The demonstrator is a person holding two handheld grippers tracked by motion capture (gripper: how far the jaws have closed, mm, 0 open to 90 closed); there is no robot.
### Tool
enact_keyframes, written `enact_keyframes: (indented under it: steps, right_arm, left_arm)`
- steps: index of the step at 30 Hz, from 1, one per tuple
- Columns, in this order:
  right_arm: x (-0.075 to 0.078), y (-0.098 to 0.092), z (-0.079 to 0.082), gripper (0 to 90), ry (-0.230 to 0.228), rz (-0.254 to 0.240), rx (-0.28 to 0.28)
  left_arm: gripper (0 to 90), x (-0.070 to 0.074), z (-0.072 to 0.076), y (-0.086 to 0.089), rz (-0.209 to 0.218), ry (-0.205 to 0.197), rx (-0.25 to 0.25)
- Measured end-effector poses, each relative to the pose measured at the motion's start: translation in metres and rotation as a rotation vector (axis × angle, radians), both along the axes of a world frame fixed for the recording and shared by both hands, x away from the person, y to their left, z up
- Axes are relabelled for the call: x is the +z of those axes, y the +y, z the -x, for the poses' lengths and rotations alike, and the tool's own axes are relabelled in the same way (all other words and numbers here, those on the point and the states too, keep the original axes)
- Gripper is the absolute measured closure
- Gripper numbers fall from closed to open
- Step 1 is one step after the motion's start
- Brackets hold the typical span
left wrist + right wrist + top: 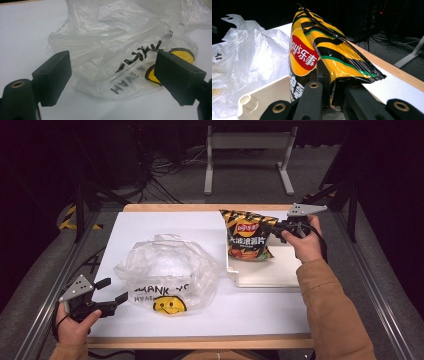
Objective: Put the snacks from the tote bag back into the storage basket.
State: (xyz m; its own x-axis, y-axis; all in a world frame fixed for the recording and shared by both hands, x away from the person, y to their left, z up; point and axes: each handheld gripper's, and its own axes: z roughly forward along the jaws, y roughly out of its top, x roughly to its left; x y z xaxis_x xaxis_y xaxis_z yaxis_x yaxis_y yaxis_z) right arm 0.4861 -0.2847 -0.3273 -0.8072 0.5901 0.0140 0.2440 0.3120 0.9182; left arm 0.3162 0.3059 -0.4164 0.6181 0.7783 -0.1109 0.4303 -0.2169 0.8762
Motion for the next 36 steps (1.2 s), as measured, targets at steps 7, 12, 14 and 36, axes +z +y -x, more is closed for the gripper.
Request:
enact_keyframes:
  steps: [7,12,14,36]
  right_arm:
    - [-0.007,-0.003,-0.008,87.1,0.027,-0.010,0.001]
    - [-0.007,-0.006,-0.015,85.4,0.030,0.039,-0.029]
    - [-0.007,-0.007,-0.015,85.2,0.026,0.044,-0.037]
    - [-0.004,0.001,-0.024,50.6,-0.030,0.139,-0.128]
  left_arm:
    - [15.0,-0.001,-0.001,0.000,0.007,0.004,0.004]
    - [14.9,-0.001,-0.002,-0.001,0.004,0.006,0.002]
    - [15.0,-0.001,-0.002,-0.001,0.000,0.007,0.001]
    - [14.8,-0.001,-0.005,-0.004,0.002,0.007,-0.005]
